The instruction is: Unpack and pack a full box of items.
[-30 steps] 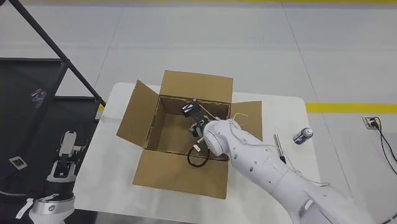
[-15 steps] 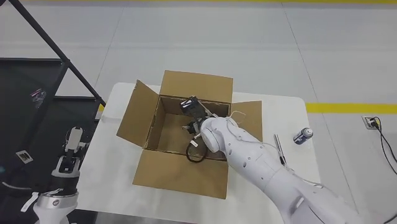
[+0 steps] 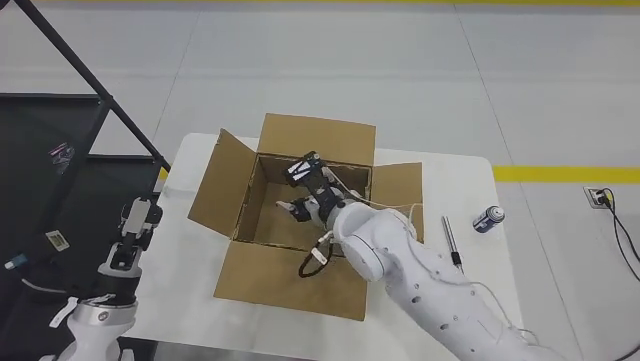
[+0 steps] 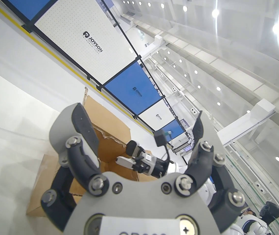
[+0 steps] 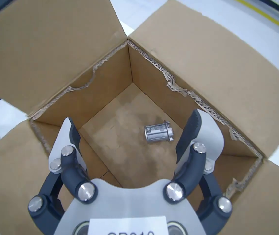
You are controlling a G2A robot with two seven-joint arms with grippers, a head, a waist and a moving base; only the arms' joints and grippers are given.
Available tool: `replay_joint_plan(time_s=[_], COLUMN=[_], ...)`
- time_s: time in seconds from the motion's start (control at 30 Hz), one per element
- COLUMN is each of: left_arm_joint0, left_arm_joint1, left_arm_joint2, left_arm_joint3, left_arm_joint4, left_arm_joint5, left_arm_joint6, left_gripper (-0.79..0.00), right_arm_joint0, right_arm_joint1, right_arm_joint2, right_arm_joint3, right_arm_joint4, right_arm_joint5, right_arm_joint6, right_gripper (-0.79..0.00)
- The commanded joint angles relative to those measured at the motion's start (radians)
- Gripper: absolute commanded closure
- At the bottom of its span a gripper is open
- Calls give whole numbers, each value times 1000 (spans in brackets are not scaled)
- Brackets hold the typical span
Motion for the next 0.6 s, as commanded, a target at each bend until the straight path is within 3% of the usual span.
replay_joint_plan(time_s=[0.0,0.27,0.57], left_arm_joint0=[-9,-33,-47], left_arm_joint1=[0,-1,-2], left_arm_joint2=[15,57,68], left_arm_joint3=[2,10,33], left_arm_joint4=[8,34,35], left_arm_joint5=[3,12,16], left_arm_joint6=[-6,-14,-5], left_gripper=[-785,-785,-785], right_arm_joint0=[-101,-349,-623], right_arm_joint1=[29,88,127], right_arm_joint2=[83,338,648], right_arm_joint3=[-161,-434,-558], right_arm_joint4=[-48,-193,-228], right_arm_joint5=[-25,-17,-32], right_arm_joint6=[22,74,132], right_gripper=[-785,-785,-785])
